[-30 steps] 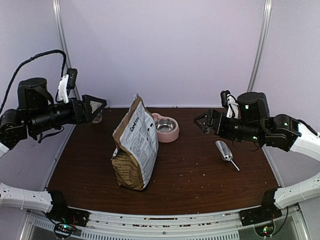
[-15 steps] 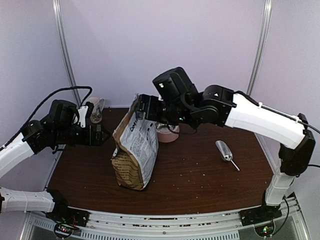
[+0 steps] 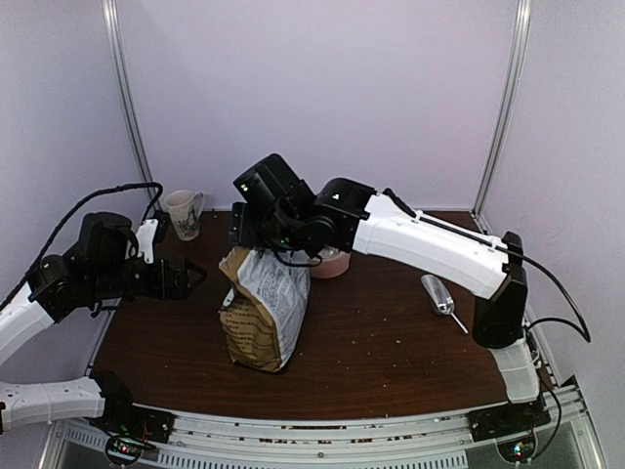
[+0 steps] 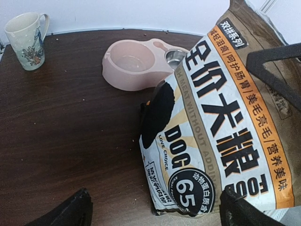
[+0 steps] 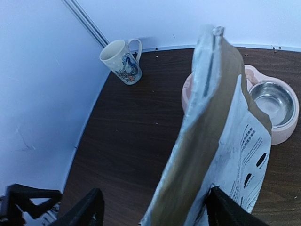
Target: Serve the pet food
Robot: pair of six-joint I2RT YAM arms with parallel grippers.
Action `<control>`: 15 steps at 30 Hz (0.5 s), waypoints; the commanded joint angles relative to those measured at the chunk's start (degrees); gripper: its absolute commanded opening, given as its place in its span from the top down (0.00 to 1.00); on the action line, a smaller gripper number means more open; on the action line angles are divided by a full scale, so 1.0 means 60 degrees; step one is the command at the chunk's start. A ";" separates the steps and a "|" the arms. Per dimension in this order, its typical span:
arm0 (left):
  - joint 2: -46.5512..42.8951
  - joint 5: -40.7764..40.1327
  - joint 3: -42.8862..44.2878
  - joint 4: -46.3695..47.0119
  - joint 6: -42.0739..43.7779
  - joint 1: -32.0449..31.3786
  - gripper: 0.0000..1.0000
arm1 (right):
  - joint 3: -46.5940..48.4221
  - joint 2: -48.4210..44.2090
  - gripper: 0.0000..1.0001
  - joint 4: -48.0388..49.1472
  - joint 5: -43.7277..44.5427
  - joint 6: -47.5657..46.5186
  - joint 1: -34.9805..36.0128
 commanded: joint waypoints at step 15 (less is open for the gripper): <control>-0.0360 0.1774 0.0221 0.0466 0.0432 0.0040 0.04 | -0.1631 -0.3000 1.00 -0.0913 0.0397 -0.0725 -0.0153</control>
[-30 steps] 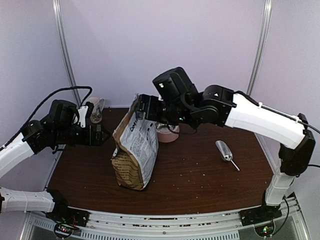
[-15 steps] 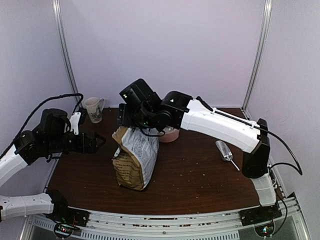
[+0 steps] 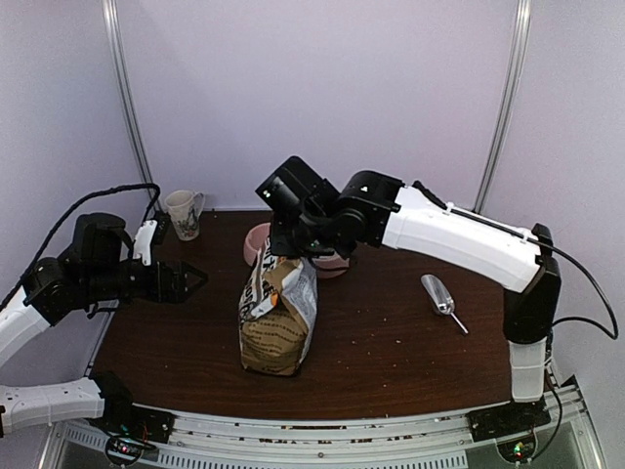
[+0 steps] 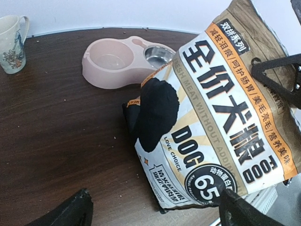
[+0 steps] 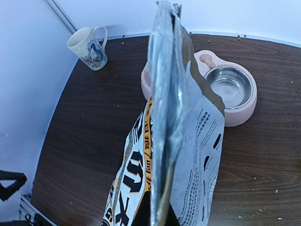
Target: Serve the pet food
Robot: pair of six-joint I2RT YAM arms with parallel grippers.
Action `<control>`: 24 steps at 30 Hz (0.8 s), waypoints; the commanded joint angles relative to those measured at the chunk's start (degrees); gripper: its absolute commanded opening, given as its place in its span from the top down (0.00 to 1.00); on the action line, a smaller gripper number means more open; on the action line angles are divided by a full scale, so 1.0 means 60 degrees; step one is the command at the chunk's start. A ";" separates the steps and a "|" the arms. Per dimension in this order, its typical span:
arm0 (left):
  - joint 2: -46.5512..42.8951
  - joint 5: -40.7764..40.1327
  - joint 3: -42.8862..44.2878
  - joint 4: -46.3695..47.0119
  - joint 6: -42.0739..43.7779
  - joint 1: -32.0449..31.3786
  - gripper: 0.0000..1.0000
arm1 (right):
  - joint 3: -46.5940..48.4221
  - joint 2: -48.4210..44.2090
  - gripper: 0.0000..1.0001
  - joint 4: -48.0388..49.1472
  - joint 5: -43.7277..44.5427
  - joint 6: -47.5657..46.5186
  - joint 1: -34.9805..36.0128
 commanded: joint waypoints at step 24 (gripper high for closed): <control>0.1517 -0.1313 0.0509 0.3957 -0.1765 -0.2777 0.07 | -0.4319 -0.4058 0.93 0.4466 -0.3309 -0.0382 -0.0050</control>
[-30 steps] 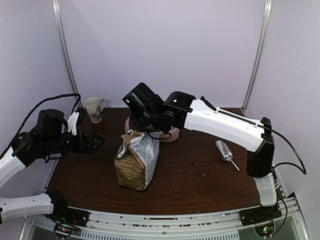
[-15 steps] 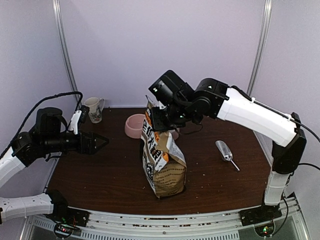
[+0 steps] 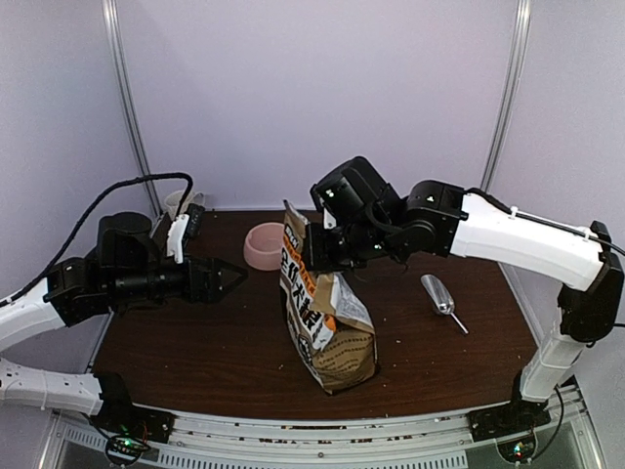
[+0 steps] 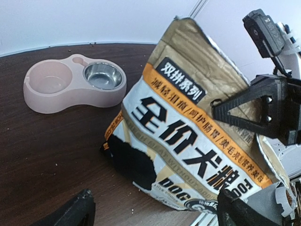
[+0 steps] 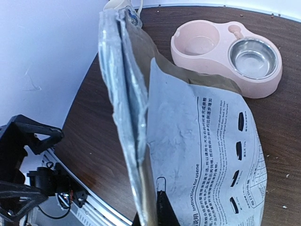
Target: Serve the pet food
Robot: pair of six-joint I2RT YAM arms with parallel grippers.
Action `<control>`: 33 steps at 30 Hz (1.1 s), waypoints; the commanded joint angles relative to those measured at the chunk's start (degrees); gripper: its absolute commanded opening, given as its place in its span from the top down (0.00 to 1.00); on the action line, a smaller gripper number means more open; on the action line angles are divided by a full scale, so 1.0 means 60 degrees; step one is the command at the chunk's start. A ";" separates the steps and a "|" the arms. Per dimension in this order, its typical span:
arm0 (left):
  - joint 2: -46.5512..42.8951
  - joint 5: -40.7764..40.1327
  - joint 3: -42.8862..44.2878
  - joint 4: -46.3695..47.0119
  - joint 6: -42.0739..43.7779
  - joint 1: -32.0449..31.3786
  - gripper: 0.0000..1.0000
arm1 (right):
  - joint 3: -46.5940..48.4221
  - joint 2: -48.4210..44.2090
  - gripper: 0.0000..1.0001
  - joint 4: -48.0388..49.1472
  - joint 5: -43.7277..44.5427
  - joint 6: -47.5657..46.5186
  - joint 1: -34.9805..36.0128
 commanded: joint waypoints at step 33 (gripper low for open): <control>0.2355 0.0003 0.1542 0.3062 -0.1886 -0.0508 0.20 | 0.1325 -0.0538 0.41 -0.2221 0.2553 -0.1468 0.1199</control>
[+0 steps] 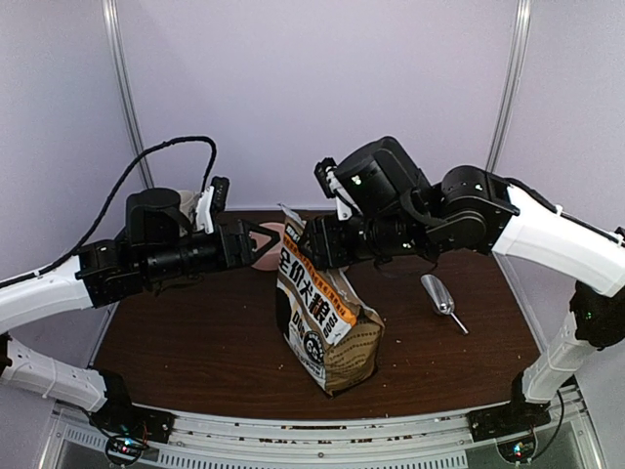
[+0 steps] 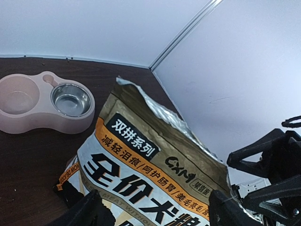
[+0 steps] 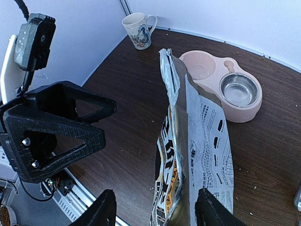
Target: Serve the pet food
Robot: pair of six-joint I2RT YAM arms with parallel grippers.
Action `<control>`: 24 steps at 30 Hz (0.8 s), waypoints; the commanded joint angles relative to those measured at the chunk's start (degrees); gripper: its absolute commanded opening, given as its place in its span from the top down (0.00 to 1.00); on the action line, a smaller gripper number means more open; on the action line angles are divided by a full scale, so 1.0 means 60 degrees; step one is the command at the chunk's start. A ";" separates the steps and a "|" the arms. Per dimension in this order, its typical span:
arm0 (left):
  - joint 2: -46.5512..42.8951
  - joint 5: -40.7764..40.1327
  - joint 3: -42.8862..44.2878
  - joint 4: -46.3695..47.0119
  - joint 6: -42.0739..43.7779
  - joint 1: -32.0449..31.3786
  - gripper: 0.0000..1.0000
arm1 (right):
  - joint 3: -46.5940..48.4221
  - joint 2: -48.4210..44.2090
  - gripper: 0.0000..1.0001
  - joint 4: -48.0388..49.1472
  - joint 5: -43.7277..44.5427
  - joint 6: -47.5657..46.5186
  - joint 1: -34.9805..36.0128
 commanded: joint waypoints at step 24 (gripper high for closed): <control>-0.0415 -0.0066 0.0128 0.0161 -0.0140 -0.0056 0.19 | -0.0345 -0.0681 1.00 0.1007 -0.1539 0.1263 0.0565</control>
